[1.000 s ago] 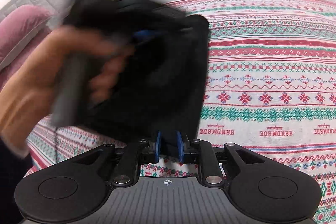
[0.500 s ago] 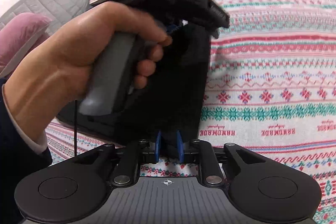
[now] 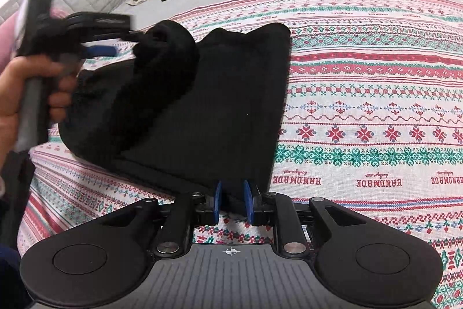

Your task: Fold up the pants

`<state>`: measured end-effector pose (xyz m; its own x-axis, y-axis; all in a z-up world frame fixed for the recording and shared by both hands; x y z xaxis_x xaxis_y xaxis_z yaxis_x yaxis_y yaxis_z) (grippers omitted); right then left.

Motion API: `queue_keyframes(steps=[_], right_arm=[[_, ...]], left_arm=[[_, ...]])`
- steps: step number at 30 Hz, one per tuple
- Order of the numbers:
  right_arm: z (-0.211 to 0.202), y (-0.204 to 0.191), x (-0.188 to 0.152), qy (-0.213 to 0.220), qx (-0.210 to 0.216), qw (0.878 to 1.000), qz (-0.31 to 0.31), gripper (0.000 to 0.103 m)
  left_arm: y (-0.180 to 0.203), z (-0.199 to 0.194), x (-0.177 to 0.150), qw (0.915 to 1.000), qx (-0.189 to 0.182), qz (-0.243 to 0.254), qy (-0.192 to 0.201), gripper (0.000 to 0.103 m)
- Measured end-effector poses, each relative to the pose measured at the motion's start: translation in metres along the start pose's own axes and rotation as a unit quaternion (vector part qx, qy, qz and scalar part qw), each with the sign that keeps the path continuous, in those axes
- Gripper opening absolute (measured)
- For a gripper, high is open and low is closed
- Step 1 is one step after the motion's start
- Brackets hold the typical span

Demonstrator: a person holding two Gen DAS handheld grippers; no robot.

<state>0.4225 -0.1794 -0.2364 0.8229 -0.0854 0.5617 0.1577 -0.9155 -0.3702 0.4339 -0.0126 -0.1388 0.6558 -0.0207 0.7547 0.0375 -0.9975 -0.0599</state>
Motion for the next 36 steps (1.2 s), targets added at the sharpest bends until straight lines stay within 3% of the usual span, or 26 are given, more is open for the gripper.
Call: queue_keyframes(steps=[2, 5, 8, 11, 14, 18, 19, 20, 22, 24, 26, 27, 29, 33, 36], right_arm=[[0.0, -0.002, 0.0, 0.0, -0.002, 1.0, -0.003, 0.019], [0.0, -0.004, 0.001, 0.003, -0.007, 1.0, -0.007, 0.019], [0.0, -0.01, 0.002, 0.011, -0.011, 1.0, -0.015, 0.019], [0.002, -0.012, 0.005, 0.013, -0.009, 1.0, -0.006, 0.019], [0.004, -0.011, 0.006, 0.014, -0.01, 1.0, -0.002, 0.02], [0.006, -0.009, 0.004, 0.013, -0.016, 1.0, -0.005, 0.019], [0.006, -0.009, 0.004, 0.012, -0.016, 1.0, -0.006, 0.019], [0.006, -0.009, 0.004, 0.012, -0.017, 1.0, -0.007, 0.019], [0.005, -0.011, 0.005, 0.013, -0.018, 1.0, -0.008, 0.019], [0.004, -0.011, 0.005, 0.014, -0.018, 1.0, -0.008, 0.019], [0.003, -0.012, 0.005, 0.015, -0.018, 1.0, -0.01, 0.02], [0.002, -0.013, 0.004, 0.015, -0.019, 1.0, -0.015, 0.02], [0.001, -0.013, 0.003, 0.015, -0.023, 0.999, -0.022, 0.02], [-0.001, -0.013, 0.003, 0.018, -0.028, 0.999, -0.024, 0.02], [0.0, -0.013, 0.003, 0.018, -0.033, 0.999, -0.026, 0.02]], left_arm=[[-0.022, -0.01, 0.0, 0.9992, -0.012, -0.038, 0.008, 0.093], [-0.023, -0.013, -0.008, 0.9944, -0.079, -0.069, 0.01, 0.093], [0.016, -0.009, -0.02, 0.9901, -0.134, -0.04, -0.001, 0.093], [0.076, -0.001, -0.03, 0.9851, -0.17, 0.021, -0.014, 0.097], [0.126, 0.008, -0.042, 0.9821, -0.161, 0.097, -0.016, 0.101], [0.182, 0.028, -0.045, 0.9771, -0.086, 0.194, -0.007, 0.103], [0.189, 0.035, -0.046, 0.9749, -0.056, 0.215, -0.012, 0.091], [0.19, 0.041, -0.048, 0.9728, -0.041, 0.227, -0.019, 0.07], [0.172, 0.046, -0.045, 0.9752, -0.042, 0.217, -0.018, 0.049], [0.137, 0.035, -0.039, 0.9844, -0.053, 0.168, 0.0, 0.049], [0.094, 0.014, -0.03, 0.99, -0.086, 0.108, 0.031, 0.042], [0.066, 0.002, -0.026, 0.9923, -0.085, 0.078, 0.047, 0.041], [0.005, -0.012, -0.024, 0.9969, -0.046, 0.022, 0.059, 0.042], [-0.105, -0.002, -0.041, 0.9972, 0.02, -0.072, 0.0, 0.044], [-0.121, -0.004, -0.053, 0.9963, -0.024, -0.083, 0.002, 0.052]])
Point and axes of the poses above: each gripper's, at about its wrist camera, not at the fingertips, and z roughly the way its jaws point, y to its right, x to its top, the point moved 3 cm from there along z, roughly the way its jaws point, and after that the axes turned 8 degrees about z, right-handed, at the moved point
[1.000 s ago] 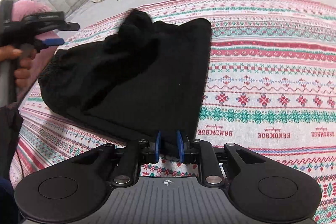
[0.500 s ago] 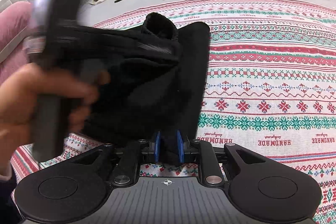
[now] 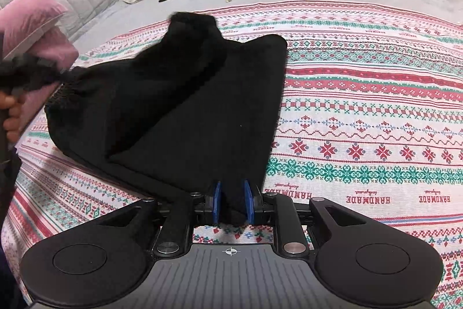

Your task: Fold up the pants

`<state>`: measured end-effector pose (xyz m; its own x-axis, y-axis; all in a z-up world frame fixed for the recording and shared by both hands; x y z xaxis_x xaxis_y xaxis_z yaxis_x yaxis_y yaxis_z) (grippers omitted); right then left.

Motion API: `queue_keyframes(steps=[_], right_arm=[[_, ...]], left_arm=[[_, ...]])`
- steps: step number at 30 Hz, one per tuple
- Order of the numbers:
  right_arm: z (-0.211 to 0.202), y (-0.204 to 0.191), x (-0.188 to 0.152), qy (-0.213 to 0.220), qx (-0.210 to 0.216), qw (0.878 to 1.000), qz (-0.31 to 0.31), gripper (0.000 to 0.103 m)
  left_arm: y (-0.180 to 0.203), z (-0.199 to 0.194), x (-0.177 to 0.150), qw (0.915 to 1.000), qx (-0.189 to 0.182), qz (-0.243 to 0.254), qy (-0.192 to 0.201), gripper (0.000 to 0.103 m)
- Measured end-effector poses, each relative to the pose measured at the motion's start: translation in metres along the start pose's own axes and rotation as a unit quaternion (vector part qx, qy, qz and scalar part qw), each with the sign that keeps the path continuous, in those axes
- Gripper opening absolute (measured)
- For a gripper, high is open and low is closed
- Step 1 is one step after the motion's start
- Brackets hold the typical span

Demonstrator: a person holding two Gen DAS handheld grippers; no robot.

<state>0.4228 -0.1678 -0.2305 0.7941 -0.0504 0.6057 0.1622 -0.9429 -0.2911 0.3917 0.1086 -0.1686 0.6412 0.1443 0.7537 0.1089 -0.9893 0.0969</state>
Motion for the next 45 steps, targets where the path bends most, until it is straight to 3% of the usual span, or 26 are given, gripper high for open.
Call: queue_keyframes(steps=[2, 6, 8, 11, 16, 18, 19, 21, 24, 26, 29, 32, 37, 39, 43, 45], right_arm=[[0.002, -0.001, 0.001, 0.002, -0.002, 1.0, 0.0, 0.02], [0.007, -0.004, 0.005, 0.002, -0.001, 1.0, 0.007, 0.02], [0.009, -0.007, 0.005, 0.001, 0.001, 1.0, 0.007, 0.02], [0.011, -0.008, 0.005, -0.001, -0.001, 1.0, 0.002, 0.02], [0.009, -0.005, 0.004, -0.002, 0.001, 1.0, -0.004, 0.02], [0.007, -0.003, 0.003, -0.002, 0.002, 1.0, -0.005, 0.02], [0.007, -0.003, 0.003, -0.002, 0.002, 1.0, -0.004, 0.02], [0.006, -0.002, 0.002, -0.002, 0.004, 1.0, -0.003, 0.02], [0.009, -0.003, 0.001, -0.003, 0.003, 1.0, -0.01, 0.02], [0.013, -0.003, 0.0, -0.005, 0.001, 1.0, -0.014, 0.02], [0.017, -0.001, 0.0, -0.006, 0.001, 1.0, -0.014, 0.019], [0.017, -0.002, 0.0, -0.006, -0.001, 1.0, -0.015, 0.019], [0.018, -0.005, -0.003, -0.003, -0.008, 1.0, -0.029, 0.019], [0.018, -0.006, -0.003, -0.002, -0.008, 0.999, -0.032, 0.019], [0.019, -0.006, -0.003, -0.003, -0.007, 0.999, -0.034, 0.019], [0.02, -0.005, -0.003, -0.004, -0.007, 0.999, -0.033, 0.019]], left_arm=[[0.024, -0.007, -0.003, 0.9991, -0.029, 0.028, 0.014, 0.079], [0.119, -0.002, -0.012, 0.9867, -0.097, 0.128, 0.026, 0.09], [0.17, 0.002, -0.018, 0.9765, -0.115, 0.18, 0.028, 0.103], [0.232, 0.021, -0.025, 0.9611, -0.097, 0.258, 0.015, 0.103], [0.279, 0.063, -0.029, 0.9542, -0.028, 0.298, 0.004, 0.103], [0.28, 0.072, -0.033, 0.9488, 0.022, 0.315, 0.0, 0.069], [0.273, 0.075, -0.029, 0.9548, 0.017, 0.297, -0.008, 0.056], [0.247, 0.062, -0.017, 0.9711, -0.019, 0.238, 0.008, 0.056], [0.194, 0.024, 0.003, 0.9787, -0.037, 0.194, 0.055, 0.056], [0.151, 0.003, 0.015, 0.9843, -0.028, 0.158, 0.074, 0.056], [0.084, -0.011, 0.023, 0.9906, 0.017, 0.112, 0.077, 0.057], [0.028, -0.014, 0.014, 0.9893, 0.082, 0.109, 0.052, 0.058], [-0.03, 0.0, -0.009, 0.992, 0.111, 0.06, 0.007, 0.067], [-0.039, -0.002, -0.01, 0.9934, 0.106, 0.042, 0.013, 0.078], [-0.03, -0.015, -0.005, 0.9894, 0.143, 0.027, 0.006, 0.078], [-0.011, -0.026, 0.003, 0.9869, 0.153, 0.032, 0.039, 0.078]])
Point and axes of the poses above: each gripper's, at about its wrist camera, not at the fingertips, and z roughly the way its jaws point, y to its right, x to its top, the point moved 3 cm from there along z, roughly the way its jaws point, and after that the axes turned 8 degrees about z, right-handed, at the moved point
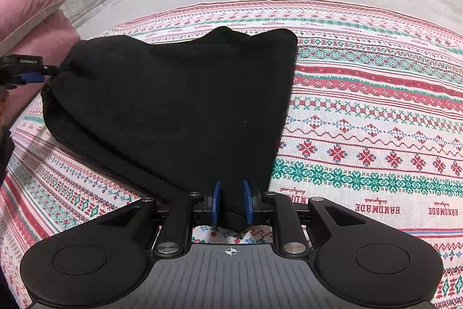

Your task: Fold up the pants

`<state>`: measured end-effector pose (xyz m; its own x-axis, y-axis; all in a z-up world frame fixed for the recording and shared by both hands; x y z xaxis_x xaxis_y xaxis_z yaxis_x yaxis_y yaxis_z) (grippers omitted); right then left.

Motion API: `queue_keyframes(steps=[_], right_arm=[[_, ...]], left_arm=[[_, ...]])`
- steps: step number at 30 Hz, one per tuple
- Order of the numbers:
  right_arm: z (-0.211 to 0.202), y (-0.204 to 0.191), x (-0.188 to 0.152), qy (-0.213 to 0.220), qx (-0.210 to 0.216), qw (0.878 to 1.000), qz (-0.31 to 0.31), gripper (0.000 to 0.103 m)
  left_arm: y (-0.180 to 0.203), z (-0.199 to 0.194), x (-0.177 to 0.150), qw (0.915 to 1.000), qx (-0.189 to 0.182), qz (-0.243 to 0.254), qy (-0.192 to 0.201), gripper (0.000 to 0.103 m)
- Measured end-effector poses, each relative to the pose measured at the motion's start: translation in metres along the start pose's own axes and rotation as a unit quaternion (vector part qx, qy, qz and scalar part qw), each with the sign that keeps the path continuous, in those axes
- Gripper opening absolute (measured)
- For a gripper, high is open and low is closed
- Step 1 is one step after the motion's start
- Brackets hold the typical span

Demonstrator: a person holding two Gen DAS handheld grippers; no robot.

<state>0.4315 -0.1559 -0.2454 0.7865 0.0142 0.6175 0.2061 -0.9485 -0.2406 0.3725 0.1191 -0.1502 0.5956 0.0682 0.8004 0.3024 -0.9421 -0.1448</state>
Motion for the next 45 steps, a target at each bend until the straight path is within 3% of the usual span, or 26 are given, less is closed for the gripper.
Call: queue_keyframes(steps=[3, 5, 6, 11, 15, 22, 23, 25, 26, 28, 30, 33, 35, 38, 41, 43, 45], right_arm=[[0.001, -0.001, 0.001, -0.003, -0.002, 1.0, 0.0, 0.019], [0.002, -0.003, 0.002, -0.005, -0.004, 1.0, 0.0, 0.019], [0.003, -0.004, 0.002, -0.005, -0.005, 1.0, -0.001, 0.019], [0.003, -0.003, -0.001, -0.002, -0.004, 1.0, -0.005, 0.019], [-0.001, -0.002, -0.002, -0.003, 0.001, 1.0, -0.012, 0.019], [0.0, -0.003, -0.001, -0.007, -0.001, 1.0, -0.017, 0.019], [0.0, -0.003, -0.002, -0.006, -0.003, 1.0, -0.02, 0.019], [-0.001, -0.004, -0.003, -0.004, -0.003, 1.0, -0.021, 0.019], [-0.001, -0.004, -0.003, -0.005, -0.003, 1.0, -0.022, 0.019], [0.0, -0.004, -0.003, -0.006, -0.003, 1.0, -0.021, 0.019], [0.001, -0.005, -0.002, -0.005, -0.005, 1.0, -0.022, 0.019], [0.002, -0.006, -0.004, 0.0, -0.007, 1.0, -0.027, 0.019], [0.0, -0.005, -0.006, 0.002, -0.004, 1.0, -0.029, 0.019], [-0.003, -0.003, -0.007, -0.001, 0.003, 1.0, -0.028, 0.019], [-0.005, 0.0, -0.007, -0.006, 0.01, 1.0, -0.027, 0.019], [-0.007, 0.002, -0.007, -0.007, 0.013, 1.0, -0.014, 0.019], [-0.011, 0.006, -0.004, -0.002, 0.02, 1.0, 0.012, 0.02]], left_arm=[[0.044, -0.024, 0.011, 0.9969, -0.04, 0.054, 0.039, 0.081], [0.081, -0.02, 0.009, 0.9907, -0.085, 0.101, 0.035, 0.087], [0.096, -0.012, 0.006, 0.989, -0.088, 0.115, 0.027, 0.088], [0.115, 0.056, -0.025, 0.9824, -0.005, 0.184, -0.029, 0.088], [0.105, 0.046, -0.049, 0.9735, 0.019, 0.223, -0.05, 0.087], [0.095, 0.018, -0.054, 0.9761, 0.016, 0.19, -0.104, 0.086], [0.095, 0.011, -0.048, 0.98, 0.009, 0.178, -0.089, 0.086], [0.103, -0.007, -0.035, 0.9853, -0.022, 0.168, -0.018, 0.09], [0.11, -0.014, -0.028, 0.9844, -0.026, 0.174, 0.011, 0.098], [0.126, -0.015, -0.02, 0.9813, -0.017, 0.187, 0.042, 0.103], [0.138, 0.006, -0.021, 0.9774, -0.013, 0.208, 0.033, 0.103], [0.13, 0.053, -0.042, 0.9741, 0.041, 0.219, -0.04, 0.103], [0.114, 0.051, -0.057, 0.9834, 0.026, 0.179, -0.017, 0.103], [0.114, 0.039, -0.066, 0.9747, 0.035, 0.221, -0.005, 0.103], [0.114, 0.03, -0.052, 0.9812, 0.03, 0.188, -0.035, 0.103], [0.122, 0.016, -0.04, 0.9846, 0.021, 0.173, -0.014, 0.103], [0.148, -0.002, -0.03, 0.9819, 0.0, 0.188, 0.02, 0.103]])
Point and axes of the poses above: each gripper's, at about its wrist camera, not at the fingertips, and z roughly the way its jaws point, y to its right, x to its top, the point moved 3 cm from there along z, roughly the way its jaws point, and after that the axes turned 8 degrees about z, right-handed, at the moved point
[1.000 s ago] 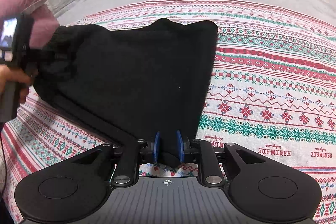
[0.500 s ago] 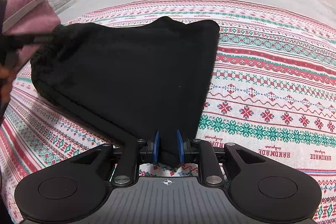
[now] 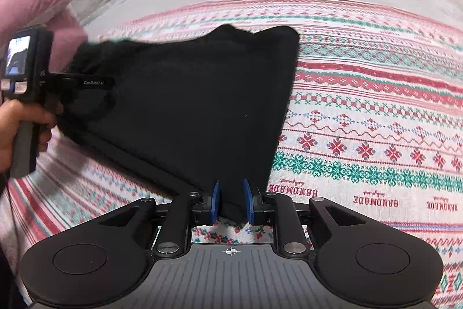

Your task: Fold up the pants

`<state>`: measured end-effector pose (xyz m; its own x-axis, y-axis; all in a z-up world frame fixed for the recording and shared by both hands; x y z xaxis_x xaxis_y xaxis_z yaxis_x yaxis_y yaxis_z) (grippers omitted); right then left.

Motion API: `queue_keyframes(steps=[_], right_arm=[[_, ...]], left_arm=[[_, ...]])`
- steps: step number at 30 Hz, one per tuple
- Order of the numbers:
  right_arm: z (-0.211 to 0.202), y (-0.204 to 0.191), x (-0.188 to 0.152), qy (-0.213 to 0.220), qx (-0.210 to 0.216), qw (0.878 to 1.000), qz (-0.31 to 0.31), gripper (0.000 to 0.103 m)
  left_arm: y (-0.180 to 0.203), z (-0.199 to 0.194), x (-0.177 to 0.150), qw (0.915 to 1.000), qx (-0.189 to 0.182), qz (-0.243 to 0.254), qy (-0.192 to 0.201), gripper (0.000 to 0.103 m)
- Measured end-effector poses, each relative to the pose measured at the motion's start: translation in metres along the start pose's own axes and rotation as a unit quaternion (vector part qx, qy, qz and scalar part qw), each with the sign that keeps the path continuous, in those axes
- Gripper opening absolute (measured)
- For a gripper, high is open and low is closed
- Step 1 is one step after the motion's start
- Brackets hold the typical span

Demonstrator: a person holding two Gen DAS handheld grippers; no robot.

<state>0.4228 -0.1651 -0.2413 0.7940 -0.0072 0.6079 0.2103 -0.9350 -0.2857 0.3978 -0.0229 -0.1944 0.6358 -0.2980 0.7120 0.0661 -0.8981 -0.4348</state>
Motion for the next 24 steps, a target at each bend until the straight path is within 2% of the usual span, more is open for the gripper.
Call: queue_keyframes(steps=[2, 4, 6, 7, 9, 11, 12, 13, 14, 15, 18, 19, 21, 24], right_arm=[[-0.008, 0.008, 0.006, 0.013, 0.026, 0.998, 0.054, 0.02], [-0.015, 0.02, 0.012, 0.024, 0.054, 0.993, 0.105, 0.02], [-0.015, 0.033, 0.016, 0.025, 0.075, 0.985, 0.156, 0.023], [-0.013, 0.039, 0.016, 0.019, 0.086, 0.98, 0.179, 0.023], [-0.007, 0.045, 0.012, 0.004, 0.104, 0.972, 0.211, 0.023], [-0.003, 0.045, 0.007, -0.008, 0.101, 0.971, 0.214, 0.023], [-0.001, 0.043, 0.005, -0.012, 0.098, 0.973, 0.211, 0.023], [-0.001, 0.043, 0.003, -0.014, 0.098, 0.973, 0.211, 0.023], [-0.001, 0.043, 0.001, -0.015, 0.1, 0.971, 0.214, 0.023], [-0.002, 0.044, 0.0, -0.016, 0.106, 0.969, 0.221, 0.023], [-0.002, 0.049, -0.003, -0.017, 0.125, 0.962, 0.243, 0.022], [-0.002, 0.051, -0.005, -0.018, 0.131, 0.959, 0.252, 0.022], [0.0, 0.054, -0.008, -0.019, 0.137, 0.956, 0.26, 0.021], [0.0, 0.056, -0.008, -0.015, 0.137, 0.955, 0.263, 0.02]], left_arm=[[0.038, -0.016, 0.021, 0.9982, -0.041, 0.036, 0.026, 0.103], [0.084, -0.027, 0.035, 0.9933, -0.093, 0.061, 0.034, 0.103], [0.127, -0.03, 0.051, 0.9835, -0.16, 0.076, 0.035, 0.103], [0.145, -0.031, 0.058, 0.9794, -0.18, 0.084, 0.035, 0.103], [0.179, -0.028, 0.069, 0.9759, -0.187, 0.107, 0.034, 0.103], [0.205, -0.026, 0.078, 0.9708, -0.202, 0.126, 0.029, 0.101], [0.209, -0.019, 0.079, 0.9681, -0.213, 0.131, 0.016, 0.095], [0.214, -0.011, 0.079, 0.967, -0.217, 0.133, -0.003, 0.08], [0.216, -0.004, 0.079, 0.9676, -0.213, 0.133, -0.022, 0.072], [0.217, 0.001, 0.078, 0.9678, -0.212, 0.133, -0.031, 0.07], [0.21, 0.007, 0.075, 0.9653, -0.222, 0.135, -0.026, 0.056], [0.207, 0.006, 0.075, 0.965, -0.226, 0.131, -0.025, 0.047], [0.192, 0.014, 0.08, 0.9646, -0.24, 0.106, -0.025, 0.044], [0.163, 0.013, 0.091, 0.9606, -0.275, 0.035, -0.024, 0.043]])
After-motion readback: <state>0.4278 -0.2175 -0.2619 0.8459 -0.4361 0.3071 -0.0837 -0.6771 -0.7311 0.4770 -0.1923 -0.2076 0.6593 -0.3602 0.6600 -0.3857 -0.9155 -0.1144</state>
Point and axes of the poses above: each gripper's, at about its wrist camera, not at the fingertips, and z roughly the way its jaws point, y to its right, x to its top, the point moved 3 cm from there along z, roughly the way its jaws point, and after that the axes turned 8 degrees about z, right-handed, at the moved point
